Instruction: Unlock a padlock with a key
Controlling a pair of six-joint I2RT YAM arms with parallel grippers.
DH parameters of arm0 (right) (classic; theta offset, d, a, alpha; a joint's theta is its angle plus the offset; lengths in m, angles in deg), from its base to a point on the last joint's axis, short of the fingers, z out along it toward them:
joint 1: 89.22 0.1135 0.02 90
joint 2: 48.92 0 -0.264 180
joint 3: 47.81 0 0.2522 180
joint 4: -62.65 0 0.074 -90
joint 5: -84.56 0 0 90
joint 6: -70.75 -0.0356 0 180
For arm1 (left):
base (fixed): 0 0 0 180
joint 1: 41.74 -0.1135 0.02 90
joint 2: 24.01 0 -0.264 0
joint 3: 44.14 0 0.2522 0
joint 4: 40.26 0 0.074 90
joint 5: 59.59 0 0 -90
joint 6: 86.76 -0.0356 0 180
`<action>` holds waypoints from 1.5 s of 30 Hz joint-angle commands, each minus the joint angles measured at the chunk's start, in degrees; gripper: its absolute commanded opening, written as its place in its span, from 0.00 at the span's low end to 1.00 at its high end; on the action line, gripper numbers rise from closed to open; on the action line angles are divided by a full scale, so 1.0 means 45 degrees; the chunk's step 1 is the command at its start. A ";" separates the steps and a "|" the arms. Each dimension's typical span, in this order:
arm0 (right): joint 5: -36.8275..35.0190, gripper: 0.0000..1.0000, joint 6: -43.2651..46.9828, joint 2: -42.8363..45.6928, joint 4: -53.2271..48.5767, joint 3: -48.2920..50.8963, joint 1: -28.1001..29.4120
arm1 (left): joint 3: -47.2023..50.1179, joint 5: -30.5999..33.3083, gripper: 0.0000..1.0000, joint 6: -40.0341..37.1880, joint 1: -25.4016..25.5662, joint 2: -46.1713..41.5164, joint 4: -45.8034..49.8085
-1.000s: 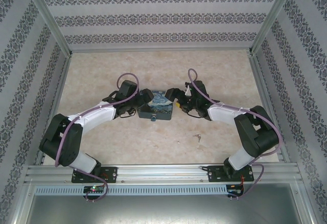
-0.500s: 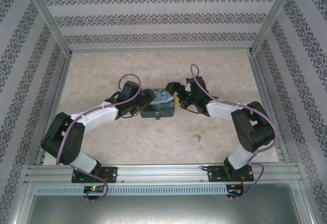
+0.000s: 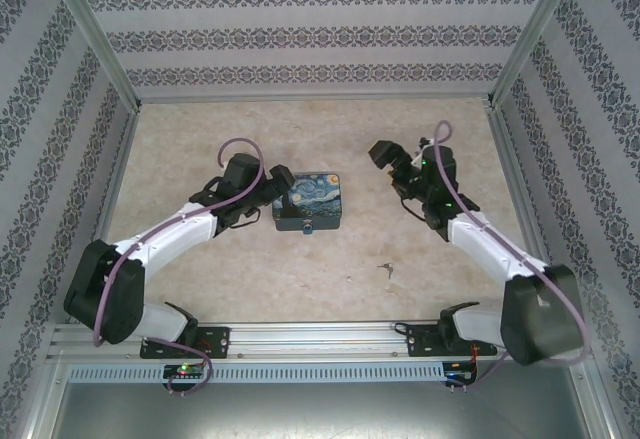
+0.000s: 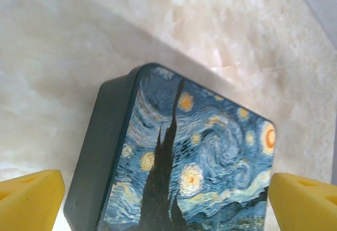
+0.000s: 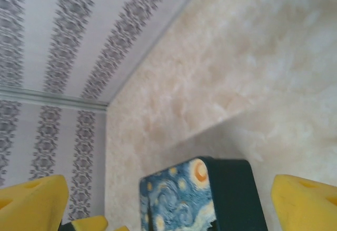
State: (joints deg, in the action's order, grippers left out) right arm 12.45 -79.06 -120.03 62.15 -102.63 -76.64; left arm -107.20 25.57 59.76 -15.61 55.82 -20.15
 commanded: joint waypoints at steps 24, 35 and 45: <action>0.3429 0.87 0.2270 0.0983 -0.0937 0.0416 -0.1782 | -0.1226 0.0307 0.99 -0.1112 -0.0084 -0.1497 0.2176; -0.0419 0.74 0.5300 0.1259 -0.8570 -0.0052 0.1052 | -0.0038 -0.0069 0.99 -0.1149 -0.0073 -0.2308 0.2245; -0.2771 0.66 0.5784 0.1152 -1.1233 0.0581 0.2858 | 0.0526 -0.0710 0.99 -0.1107 -0.0083 -0.2083 0.1802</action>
State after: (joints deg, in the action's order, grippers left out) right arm 5.87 -55.69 -114.13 18.79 -100.42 -67.00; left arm -105.36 23.91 55.91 -15.61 46.14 -11.82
